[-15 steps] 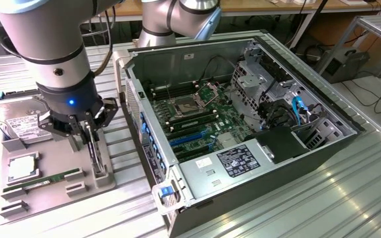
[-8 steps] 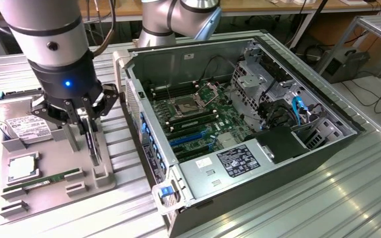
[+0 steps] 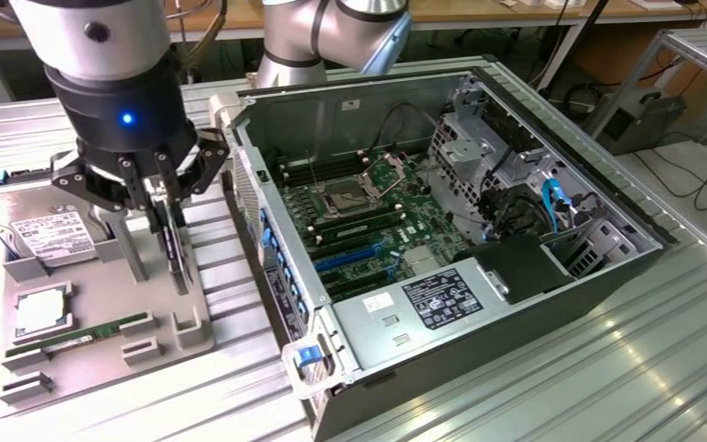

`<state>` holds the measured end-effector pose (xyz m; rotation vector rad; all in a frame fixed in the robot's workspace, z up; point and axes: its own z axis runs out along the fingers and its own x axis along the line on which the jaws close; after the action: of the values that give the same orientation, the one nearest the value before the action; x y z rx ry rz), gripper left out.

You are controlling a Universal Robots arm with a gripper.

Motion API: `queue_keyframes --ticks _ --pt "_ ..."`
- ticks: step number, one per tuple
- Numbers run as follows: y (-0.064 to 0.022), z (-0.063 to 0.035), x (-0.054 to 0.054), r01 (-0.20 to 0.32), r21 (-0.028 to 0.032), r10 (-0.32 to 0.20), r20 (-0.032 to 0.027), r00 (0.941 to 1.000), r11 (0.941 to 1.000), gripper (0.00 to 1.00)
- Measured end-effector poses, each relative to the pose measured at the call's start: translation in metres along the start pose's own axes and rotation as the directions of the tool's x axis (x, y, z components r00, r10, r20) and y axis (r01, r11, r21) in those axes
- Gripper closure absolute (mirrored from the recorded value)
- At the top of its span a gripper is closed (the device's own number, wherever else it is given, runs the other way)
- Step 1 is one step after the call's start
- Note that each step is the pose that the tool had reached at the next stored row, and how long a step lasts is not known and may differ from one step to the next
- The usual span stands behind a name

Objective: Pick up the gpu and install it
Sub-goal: 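Pick up the gpu and move the gpu toward the slot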

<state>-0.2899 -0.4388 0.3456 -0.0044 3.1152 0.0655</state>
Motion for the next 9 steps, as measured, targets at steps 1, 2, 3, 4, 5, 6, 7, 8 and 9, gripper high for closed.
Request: queue_keyframes --ticks 1,2,3,4,5,6,7,8,9 --pt "-0.0011 -0.0048 -0.002 0.000 -0.0005 0.000 -0.0010 1.0000 1.0000 0.74" --pt "-0.0024 -0.0104 -0.004 0.000 -0.0009 0.000 -0.0023 1.0000 1.0000 0.74" --pt "-0.0035 -0.0151 -0.006 0.000 -0.0015 0.000 -0.0033 1.0000 1.0000 0.74" --pt "-0.0046 -0.0197 -0.008 0.000 -0.0019 0.000 -0.0044 1.0000 1.0000 0.74" --pt "-0.0061 -0.0259 -0.010 0.000 -0.0026 0.000 -0.0055 1.0000 1.0000 0.74" --pt "-0.0071 -0.0297 -0.012 0.000 -0.0030 0.000 -0.0063 1.0000 1.0000 0.74" --pt "-0.0088 -0.0358 -0.016 0.000 -0.0034 0.000 -0.0076 1.0000 1.0000 0.74" --pt "-0.0099 -0.0403 -0.018 0.000 -0.0039 0.000 -0.0083 1.0000 1.0000 0.74" --pt "-0.0113 -0.0455 -0.021 -0.001 -0.0042 0.000 -0.0095 1.0000 1.0000 0.74"
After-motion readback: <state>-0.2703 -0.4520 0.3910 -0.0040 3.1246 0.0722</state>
